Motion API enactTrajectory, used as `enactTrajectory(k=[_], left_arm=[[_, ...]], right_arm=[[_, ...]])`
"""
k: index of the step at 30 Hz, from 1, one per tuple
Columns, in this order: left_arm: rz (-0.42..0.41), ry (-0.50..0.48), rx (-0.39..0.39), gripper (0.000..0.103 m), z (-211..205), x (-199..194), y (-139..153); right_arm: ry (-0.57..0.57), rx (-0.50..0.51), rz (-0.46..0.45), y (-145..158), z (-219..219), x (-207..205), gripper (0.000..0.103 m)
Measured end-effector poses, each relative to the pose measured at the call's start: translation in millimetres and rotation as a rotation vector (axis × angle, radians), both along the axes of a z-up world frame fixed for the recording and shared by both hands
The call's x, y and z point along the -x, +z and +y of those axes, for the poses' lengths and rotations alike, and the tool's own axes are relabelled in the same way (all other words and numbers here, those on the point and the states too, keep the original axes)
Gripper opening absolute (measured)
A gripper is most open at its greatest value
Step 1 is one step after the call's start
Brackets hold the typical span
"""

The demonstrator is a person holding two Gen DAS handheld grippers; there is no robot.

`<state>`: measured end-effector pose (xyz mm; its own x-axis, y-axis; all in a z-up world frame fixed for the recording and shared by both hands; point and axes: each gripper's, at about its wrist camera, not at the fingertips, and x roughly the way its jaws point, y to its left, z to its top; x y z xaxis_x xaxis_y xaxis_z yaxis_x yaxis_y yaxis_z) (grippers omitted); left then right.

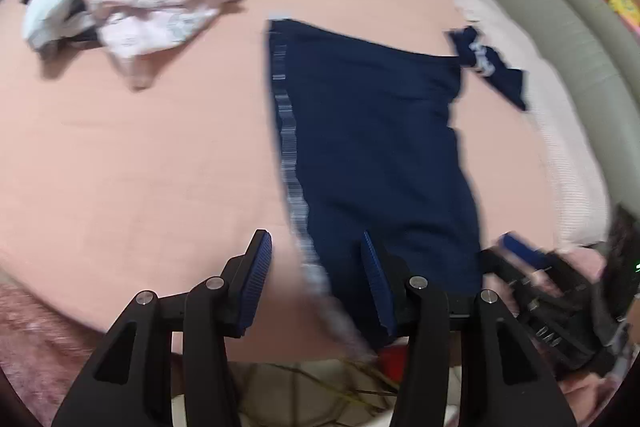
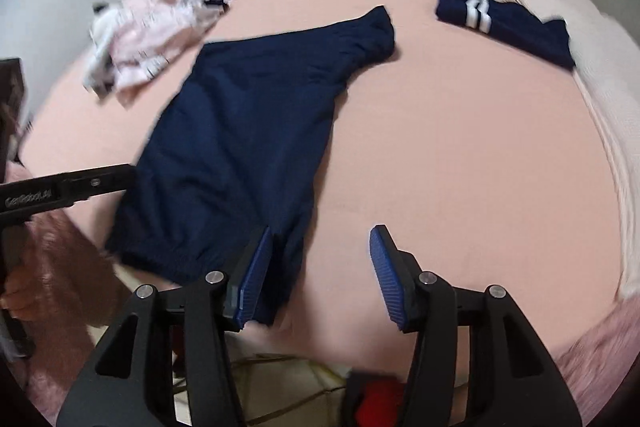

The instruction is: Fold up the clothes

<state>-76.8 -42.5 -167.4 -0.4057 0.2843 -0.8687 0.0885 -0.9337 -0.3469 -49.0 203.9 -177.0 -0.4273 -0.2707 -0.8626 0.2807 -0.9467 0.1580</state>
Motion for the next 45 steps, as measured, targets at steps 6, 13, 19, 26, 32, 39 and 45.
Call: enactTrajectory(k=[6,13,19,26,32,39,45], left_arm=[[-0.086,0.048,0.045,0.049,-6,-4,-14],[-0.095,0.123,-0.332,0.049,-26,-35,-31],[-0.100,0.069,-0.282,0.049,-6,-33,-34],[-0.077,0.036,-0.227,0.024,10,-22,-37],[-0.051,0.044,-0.281,0.022,-6,-52,-19],[-0.076,0.011,-0.312,0.022,-1,-77,-12],[-0.047,-0.012,-0.426,0.021,-13,-64,7]], right_arm=[[0.002,-0.043,-0.049,-11,-11,2,0.052],[0.016,0.109,-0.066,-1,-1,7,0.054],[0.059,0.025,-0.111,-19,-20,4,0.056],[0.106,0.039,-0.111,-25,-28,8,0.051],[0.132,0.147,-0.158,-13,-22,-5,0.013],[0.110,0.210,-0.213,-5,-7,-35,0.013],[0.115,0.343,-0.217,13,3,-29,0.013]])
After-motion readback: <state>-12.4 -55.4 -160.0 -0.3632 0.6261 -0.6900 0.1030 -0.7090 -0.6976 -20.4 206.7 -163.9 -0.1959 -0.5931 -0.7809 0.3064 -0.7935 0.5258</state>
